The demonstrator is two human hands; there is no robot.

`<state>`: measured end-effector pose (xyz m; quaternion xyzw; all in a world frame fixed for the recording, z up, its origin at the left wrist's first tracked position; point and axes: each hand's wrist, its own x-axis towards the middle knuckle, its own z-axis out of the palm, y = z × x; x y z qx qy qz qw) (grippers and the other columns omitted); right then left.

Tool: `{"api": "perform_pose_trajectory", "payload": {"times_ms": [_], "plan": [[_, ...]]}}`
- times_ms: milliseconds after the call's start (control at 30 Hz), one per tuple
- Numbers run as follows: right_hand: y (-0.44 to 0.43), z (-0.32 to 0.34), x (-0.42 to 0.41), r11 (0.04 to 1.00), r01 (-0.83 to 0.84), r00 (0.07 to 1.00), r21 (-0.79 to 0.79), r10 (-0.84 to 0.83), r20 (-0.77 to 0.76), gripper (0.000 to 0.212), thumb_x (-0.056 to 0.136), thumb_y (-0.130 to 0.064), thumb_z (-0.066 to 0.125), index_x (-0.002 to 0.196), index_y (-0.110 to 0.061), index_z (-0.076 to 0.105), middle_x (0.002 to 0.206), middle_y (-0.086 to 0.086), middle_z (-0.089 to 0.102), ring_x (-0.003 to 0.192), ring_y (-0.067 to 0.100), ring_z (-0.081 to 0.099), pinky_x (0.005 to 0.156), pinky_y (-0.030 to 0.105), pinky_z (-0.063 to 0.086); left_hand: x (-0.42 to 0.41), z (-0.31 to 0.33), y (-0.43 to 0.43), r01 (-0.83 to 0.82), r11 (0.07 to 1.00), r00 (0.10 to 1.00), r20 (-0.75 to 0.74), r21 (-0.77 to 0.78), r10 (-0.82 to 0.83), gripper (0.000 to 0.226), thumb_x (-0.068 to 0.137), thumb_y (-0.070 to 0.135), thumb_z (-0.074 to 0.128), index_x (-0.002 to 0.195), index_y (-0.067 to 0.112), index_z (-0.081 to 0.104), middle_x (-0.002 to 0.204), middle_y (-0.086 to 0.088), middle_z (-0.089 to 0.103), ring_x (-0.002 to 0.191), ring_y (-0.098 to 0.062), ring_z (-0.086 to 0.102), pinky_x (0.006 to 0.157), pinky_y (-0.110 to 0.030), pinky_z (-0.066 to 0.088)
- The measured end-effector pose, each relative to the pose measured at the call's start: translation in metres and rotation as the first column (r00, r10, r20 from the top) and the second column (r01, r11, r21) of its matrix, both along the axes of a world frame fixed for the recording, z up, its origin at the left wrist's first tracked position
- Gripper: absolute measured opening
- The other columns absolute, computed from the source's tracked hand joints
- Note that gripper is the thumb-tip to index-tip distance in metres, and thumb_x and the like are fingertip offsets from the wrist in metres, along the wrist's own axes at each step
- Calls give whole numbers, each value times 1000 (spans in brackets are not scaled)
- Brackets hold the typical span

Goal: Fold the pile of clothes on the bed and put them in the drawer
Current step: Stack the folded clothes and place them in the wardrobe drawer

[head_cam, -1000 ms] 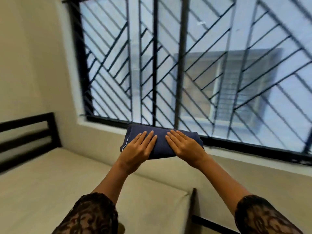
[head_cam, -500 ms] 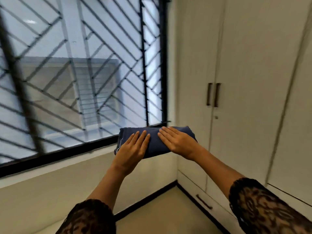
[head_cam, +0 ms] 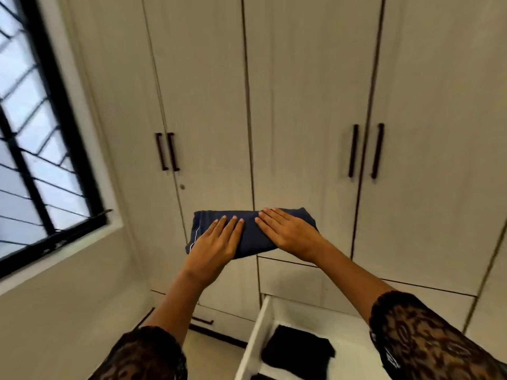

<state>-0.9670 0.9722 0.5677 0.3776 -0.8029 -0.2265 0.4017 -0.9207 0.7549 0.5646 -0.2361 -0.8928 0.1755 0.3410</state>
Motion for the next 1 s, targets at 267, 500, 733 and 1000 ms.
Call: {"api": "perform_pose_trajectory", "payload": {"times_ms": [267, 500, 733, 1000], "plan": [[169, -47, 13, 979, 206, 972, 2, -205, 119, 74, 54, -13, 89, 121, 1, 60, 118, 19, 64, 107, 30, 63, 95, 36, 47, -36, -45, 163, 234, 972, 967, 98, 20, -235, 86, 39, 4, 92, 117, -7, 60, 112, -25, 64, 99, -39, 65, 82, -48, 54], [272, -95, 6, 955, 296, 938, -1, -290, 188, 74, 52, -14, 89, 119, 1, 62, 116, 19, 65, 106, 30, 64, 94, 35, 48, -69, -98, 266, 353, 933, 918, 165, 68, -359, 92, 36, 7, 94, 119, -6, 58, 113, -24, 64, 100, -38, 65, 83, -48, 52], [330, -172, -36, 929, 363, 913, -69, -340, 227, 64, 60, -12, 85, 118, 1, 62, 116, 20, 65, 107, 31, 63, 97, 36, 45, -142, -161, 327, 504, 861, 834, 218, 69, -507, 101, 37, 1, 90, 125, -4, 40, 113, -21, 65, 102, -36, 64, 85, -44, 54], [378, -274, -62, 911, 409, 879, -60, -375, 295, 67, 54, -22, 89, 113, -2, 66, 112, 17, 67, 104, 29, 65, 96, 35, 46, -187, -271, 381, 589, 803, 771, 233, 95, -593, 93, 41, 7, 91, 124, -2, 50, 113, -18, 66, 102, -33, 65, 86, -41, 53]]}}
